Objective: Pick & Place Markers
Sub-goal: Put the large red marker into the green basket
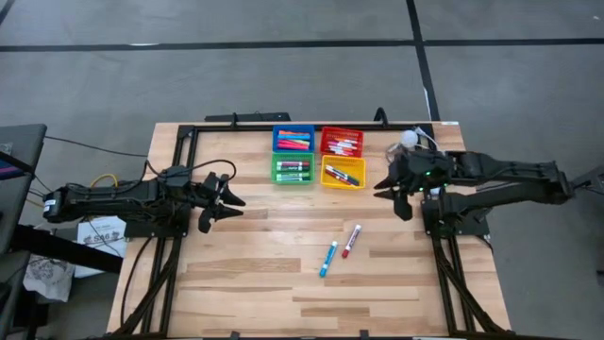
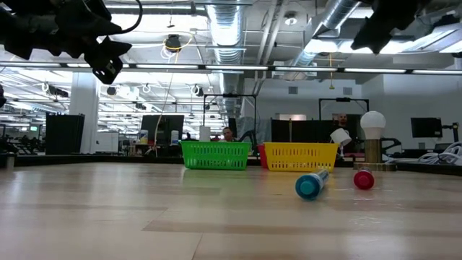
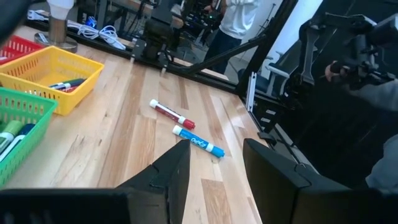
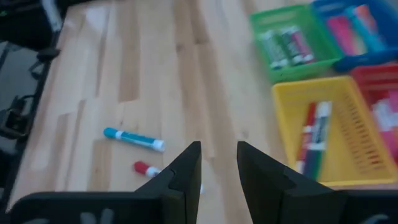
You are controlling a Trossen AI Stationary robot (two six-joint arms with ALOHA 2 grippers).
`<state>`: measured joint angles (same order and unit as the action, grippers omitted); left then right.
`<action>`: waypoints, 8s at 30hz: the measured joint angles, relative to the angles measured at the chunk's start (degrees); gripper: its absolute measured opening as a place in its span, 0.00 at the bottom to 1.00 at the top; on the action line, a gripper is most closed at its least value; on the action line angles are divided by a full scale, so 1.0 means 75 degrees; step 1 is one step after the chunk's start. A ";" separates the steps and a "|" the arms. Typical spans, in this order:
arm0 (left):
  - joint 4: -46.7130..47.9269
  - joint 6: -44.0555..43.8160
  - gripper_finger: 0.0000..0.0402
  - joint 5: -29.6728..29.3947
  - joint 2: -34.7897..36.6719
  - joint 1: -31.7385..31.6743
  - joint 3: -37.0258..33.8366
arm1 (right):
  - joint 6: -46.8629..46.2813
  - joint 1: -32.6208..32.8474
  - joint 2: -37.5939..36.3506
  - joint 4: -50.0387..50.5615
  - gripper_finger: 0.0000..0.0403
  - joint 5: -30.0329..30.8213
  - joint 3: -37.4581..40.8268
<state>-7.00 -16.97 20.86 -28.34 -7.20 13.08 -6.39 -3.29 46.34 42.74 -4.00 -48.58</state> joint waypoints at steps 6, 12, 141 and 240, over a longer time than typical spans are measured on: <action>-0.0115 -0.0389 0.37 -0.0003 -0.0002 0.0000 0.0000 | 0.0058 -0.0363 -0.0727 -0.0259 0.23 0.0232 0.0158; -0.0304 -0.0939 0.37 -0.0003 -0.0001 0.0016 0.0000 | -0.0241 -0.0523 -0.1371 -0.1258 0.23 0.0145 0.0736; -0.1012 -0.0796 0.37 -0.0002 -0.1189 0.0015 0.0000 | 0.0750 0.3345 0.7401 0.2032 0.13 0.0101 -0.2869; -0.8356 -0.0367 0.84 -0.2072 -0.5581 0.0764 0.1418 | -0.1795 0.0100 0.5734 -0.6452 0.13 -0.1264 -0.2944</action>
<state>-69.67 -19.73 5.32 -70.20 -1.48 23.71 -19.85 -2.55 89.34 -5.65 -13.48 -70.65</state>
